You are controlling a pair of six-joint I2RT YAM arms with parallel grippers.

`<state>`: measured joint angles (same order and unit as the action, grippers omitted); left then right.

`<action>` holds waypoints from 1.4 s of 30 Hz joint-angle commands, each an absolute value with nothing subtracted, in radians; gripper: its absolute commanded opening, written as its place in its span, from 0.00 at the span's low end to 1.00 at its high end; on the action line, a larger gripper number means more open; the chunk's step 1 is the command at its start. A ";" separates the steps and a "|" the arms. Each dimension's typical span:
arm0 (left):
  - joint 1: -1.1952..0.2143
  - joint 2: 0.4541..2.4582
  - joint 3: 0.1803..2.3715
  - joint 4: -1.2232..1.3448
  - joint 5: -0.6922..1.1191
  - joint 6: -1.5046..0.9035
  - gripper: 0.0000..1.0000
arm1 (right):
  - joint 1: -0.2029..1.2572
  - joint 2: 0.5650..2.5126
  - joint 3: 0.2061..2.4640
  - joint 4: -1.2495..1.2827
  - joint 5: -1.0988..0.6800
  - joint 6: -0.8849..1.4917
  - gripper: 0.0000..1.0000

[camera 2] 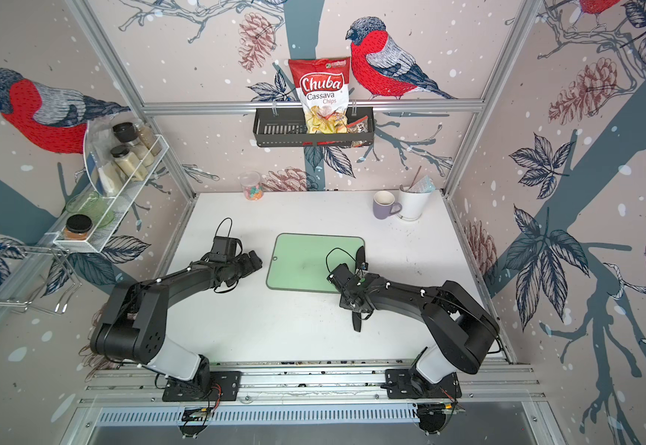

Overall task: Align the knife with the edge of the cutting board
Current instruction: Place the knife at the edge of the cutting board.

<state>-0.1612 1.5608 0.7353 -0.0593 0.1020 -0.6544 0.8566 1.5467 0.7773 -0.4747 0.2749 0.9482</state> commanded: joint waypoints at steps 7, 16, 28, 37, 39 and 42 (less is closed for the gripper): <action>-0.163 1.578 0.741 -0.098 0.096 -0.653 0.95 | 0.856 1.588 0.777 -0.446 0.269 0.964 0.20; -0.163 1.579 0.741 -0.099 0.094 -0.653 0.95 | 0.856 1.595 0.778 -0.440 0.267 0.958 0.43; -0.163 1.585 0.739 -0.093 0.096 -0.654 0.95 | 0.857 1.581 0.761 -0.424 0.271 0.978 0.51; -0.163 1.591 0.742 -0.092 0.099 -0.655 0.95 | 0.866 1.534 0.721 -0.411 0.289 1.040 0.46; -0.163 1.591 0.741 -0.093 0.100 -0.654 0.95 | 0.869 1.532 0.718 -0.411 0.291 1.050 0.44; -0.163 1.590 0.741 -0.095 0.099 -0.654 0.95 | 0.874 1.529 0.718 -0.411 0.293 1.059 0.43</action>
<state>-0.1612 1.5818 0.7441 -0.0330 0.0971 -0.6540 0.8688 1.5307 0.7238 -0.3687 0.3180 1.0203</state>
